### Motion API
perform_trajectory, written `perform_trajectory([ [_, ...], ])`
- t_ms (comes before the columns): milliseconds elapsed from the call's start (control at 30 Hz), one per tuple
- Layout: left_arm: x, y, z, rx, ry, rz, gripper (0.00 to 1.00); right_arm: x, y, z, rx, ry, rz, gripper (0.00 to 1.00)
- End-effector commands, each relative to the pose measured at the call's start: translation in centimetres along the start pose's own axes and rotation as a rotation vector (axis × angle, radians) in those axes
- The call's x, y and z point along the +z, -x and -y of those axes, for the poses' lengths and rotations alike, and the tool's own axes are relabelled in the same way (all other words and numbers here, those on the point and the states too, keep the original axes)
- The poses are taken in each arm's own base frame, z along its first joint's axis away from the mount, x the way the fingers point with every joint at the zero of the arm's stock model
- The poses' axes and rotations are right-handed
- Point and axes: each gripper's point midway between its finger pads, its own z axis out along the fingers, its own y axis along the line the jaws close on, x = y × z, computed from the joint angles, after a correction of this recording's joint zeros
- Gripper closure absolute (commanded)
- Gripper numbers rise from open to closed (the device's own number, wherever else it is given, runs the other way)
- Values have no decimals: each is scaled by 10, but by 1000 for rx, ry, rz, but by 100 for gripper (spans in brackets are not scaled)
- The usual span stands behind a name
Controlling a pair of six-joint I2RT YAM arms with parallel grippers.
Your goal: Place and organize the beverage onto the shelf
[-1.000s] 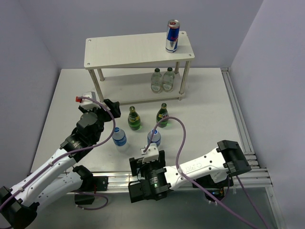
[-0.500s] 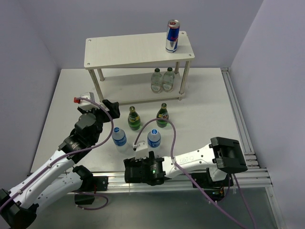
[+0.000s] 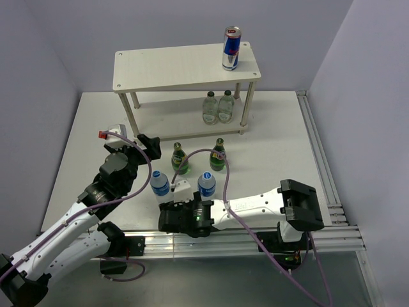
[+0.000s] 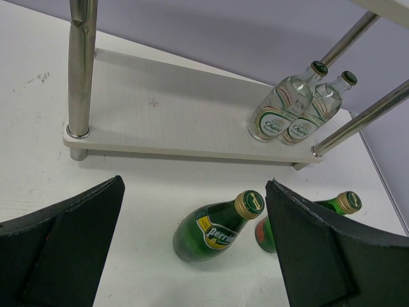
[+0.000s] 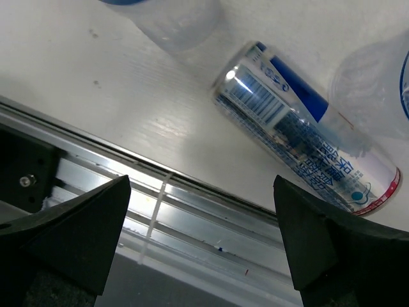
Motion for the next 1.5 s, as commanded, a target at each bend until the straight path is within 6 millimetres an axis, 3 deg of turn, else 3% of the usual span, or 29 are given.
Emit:
perform_trajectory([
  [0,-1,4,3,-10,-14,15,1,-13,16,-1,-109,-42,50,0],
  [67,-1,4,3,-9,-12,16,1,-12,21,-2,-128,-56,68,0],
  [367,-1,3,3,-6,-12,15,1,22,21,41,-251,-202,90,0],
  [533,1,2,2,2,-2,14,1,37,16,53,-292,-232,87,0],
  [800,4,0,1,18,13,11,1,51,5,53,-328,-215,67,0],
  [1100,5,-1,-1,23,21,9,1,75,-29,44,-299,-161,-4,2],
  [1200,5,-1,-1,23,22,9,1,81,-35,44,-297,-170,-14,13],
  [1233,5,-1,-1,22,24,9,1,83,-37,44,-298,-177,-18,27],
  [1300,5,0,0,20,21,10,1,83,-39,42,-305,-170,-28,44],
  [1333,5,0,0,19,21,12,1,83,-40,41,-304,-171,-32,66],
  [1467,4,0,0,18,19,10,1,76,-41,38,-295,-159,-40,94],
])
